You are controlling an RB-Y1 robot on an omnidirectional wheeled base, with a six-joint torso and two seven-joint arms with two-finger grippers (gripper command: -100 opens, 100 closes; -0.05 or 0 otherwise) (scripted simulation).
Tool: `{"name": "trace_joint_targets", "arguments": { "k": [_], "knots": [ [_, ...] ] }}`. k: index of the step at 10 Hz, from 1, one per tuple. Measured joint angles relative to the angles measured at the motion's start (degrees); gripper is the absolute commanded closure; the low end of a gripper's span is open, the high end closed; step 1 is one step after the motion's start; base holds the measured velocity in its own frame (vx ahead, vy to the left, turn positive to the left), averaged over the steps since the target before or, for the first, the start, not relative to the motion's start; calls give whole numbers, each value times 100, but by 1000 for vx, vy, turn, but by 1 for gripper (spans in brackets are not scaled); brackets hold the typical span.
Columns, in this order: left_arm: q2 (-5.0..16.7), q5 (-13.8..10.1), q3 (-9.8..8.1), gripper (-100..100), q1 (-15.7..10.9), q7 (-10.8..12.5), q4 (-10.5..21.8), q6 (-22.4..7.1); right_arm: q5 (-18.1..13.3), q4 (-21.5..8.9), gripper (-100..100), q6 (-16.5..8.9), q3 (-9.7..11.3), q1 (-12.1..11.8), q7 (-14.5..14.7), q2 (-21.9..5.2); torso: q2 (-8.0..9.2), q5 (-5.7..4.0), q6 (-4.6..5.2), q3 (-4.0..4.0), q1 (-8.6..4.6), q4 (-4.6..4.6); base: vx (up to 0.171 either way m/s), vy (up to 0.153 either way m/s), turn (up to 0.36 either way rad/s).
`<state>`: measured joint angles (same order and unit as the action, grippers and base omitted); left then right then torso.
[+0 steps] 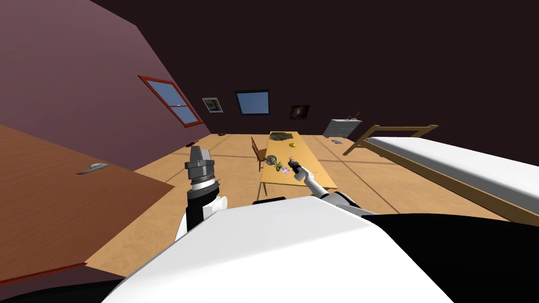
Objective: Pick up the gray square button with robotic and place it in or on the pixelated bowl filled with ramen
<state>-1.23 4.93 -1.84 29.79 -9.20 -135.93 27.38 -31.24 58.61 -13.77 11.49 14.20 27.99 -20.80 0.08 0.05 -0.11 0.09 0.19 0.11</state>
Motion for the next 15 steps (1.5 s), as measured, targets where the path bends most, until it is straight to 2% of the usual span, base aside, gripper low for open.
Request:
{"name": "trace_joint_targets", "arguments": {
  "k": [2,4,6,7,8,9,10,11,13,15],
  "knots": [
    [0,0,0,0,0,0,0,0,-70,-69,100,-135,-68,301,-10,2,1,4,-1,2,8,3,-16,34,89],
    [0,0,0,0,0,0,0,0,25,143,100,-444,7,498,17,-95,5,7,-1,5,12,5,-17,29,90],
    [0,0,0,0,0,0,0,0,0,171,100,-641,-1,762,24,-124,7,8,-1,7,11,6,-15,22,65],
    [0,0,0,0,0,0,0,0,39,282,100,-824,43,877,58,-135,9,8,0,9,13,8,-12,22,81],
    [0,0,0,0,0,0,0,0,-24,240,100,-889,15,1003,49,-130,9,7,4,8,10,5,-15,22,68],
    [0,0,0,0,0,0,0,0,1,333,100,-972,25,1038,57,-178,13,6,7,9,7,6,-14,20,50],
    [0,0,0,0,0,0,0,0,-20,258,100,-1016,10,1169,50,-188,11,5,8,8,5,5,-5,12,23],
    [0,0,0,0,0,0,0,0,42,322,100,-1087,37,1200,75,-223,11,2,13,7,0,2,-3,12,29],
    [0,0,0,0,0,0,0,0,199,484,100,-1313,95,1262,165,-300,9,1,12,6,-2,2,-4,23,68],
    [0,0,0,0,0,0,0,0,330,463,100,-1537,120,1419,235,-329,5,0,10,2,9,-2,6,49,82]
  ]
}}
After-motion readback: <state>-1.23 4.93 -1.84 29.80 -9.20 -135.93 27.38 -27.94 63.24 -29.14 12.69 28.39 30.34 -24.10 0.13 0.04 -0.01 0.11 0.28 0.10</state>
